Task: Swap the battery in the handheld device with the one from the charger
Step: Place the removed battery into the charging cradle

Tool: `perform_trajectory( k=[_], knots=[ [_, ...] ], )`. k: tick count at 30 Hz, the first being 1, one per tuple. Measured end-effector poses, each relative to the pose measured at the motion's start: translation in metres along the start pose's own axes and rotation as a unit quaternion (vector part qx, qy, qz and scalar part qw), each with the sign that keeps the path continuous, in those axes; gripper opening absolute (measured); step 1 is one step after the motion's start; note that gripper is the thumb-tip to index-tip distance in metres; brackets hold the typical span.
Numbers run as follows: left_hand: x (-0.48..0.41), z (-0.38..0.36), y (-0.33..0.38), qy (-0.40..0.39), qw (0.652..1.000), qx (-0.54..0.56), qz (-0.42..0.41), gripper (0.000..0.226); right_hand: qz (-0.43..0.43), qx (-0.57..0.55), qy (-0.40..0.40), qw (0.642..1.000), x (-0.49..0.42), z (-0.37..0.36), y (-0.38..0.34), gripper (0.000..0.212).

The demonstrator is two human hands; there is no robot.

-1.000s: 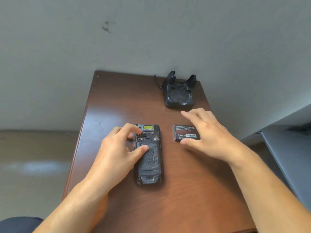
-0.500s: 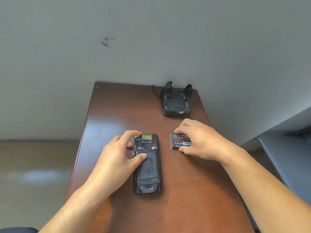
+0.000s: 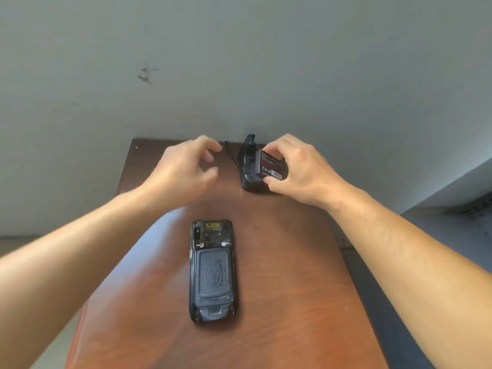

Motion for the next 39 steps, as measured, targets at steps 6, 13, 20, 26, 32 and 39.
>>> perform_trajectory(
  k=[6, 13, 20, 26, 32, 39],
  knots=[
    [-0.076, -0.038, 0.011, -0.066, 0.992, -0.038, -0.098, 0.083, -0.008, -0.025, 0.006, 1.000, -0.026, -0.012, 0.008, 0.044],
    [-0.088, -0.068, -0.005, -0.188, 0.959, -0.128, -0.172, 0.146, -0.012, -0.043, -0.017, 0.999, -0.036, -0.016, 0.022, 0.043],
    [-0.082, -0.075, 0.000, -0.141, 0.971, -0.098, -0.163, 0.139, -0.003, 0.009, -0.059, 0.998, -0.042, -0.012, 0.018, 0.047],
    [-0.082, -0.074, 0.003, -0.135, 0.973, -0.096, -0.162, 0.135, -0.004, 0.069, -0.095, 0.993, -0.043, -0.009, 0.010, 0.043],
    [-0.080, -0.076, 0.003, -0.132, 0.974, -0.089, -0.162, 0.136, 0.005, 0.164, -0.126, 0.978, -0.043, -0.012, 0.010, 0.045],
    [-0.077, -0.075, 0.005, -0.131, 0.977, -0.074, -0.151, 0.134, 0.015, 0.227, -0.129, 0.965, -0.047, -0.021, 0.003, 0.041]
  ],
)
Point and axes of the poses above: each hand's wrist, its own x-axis away from the middle knuckle, its own z-axis out of the back of the hand, y = z × x, the point moved 3 cm from there along -x, towards the middle knuckle, and after that the axes turned 2 degrees about y, right-handed, at the moved point
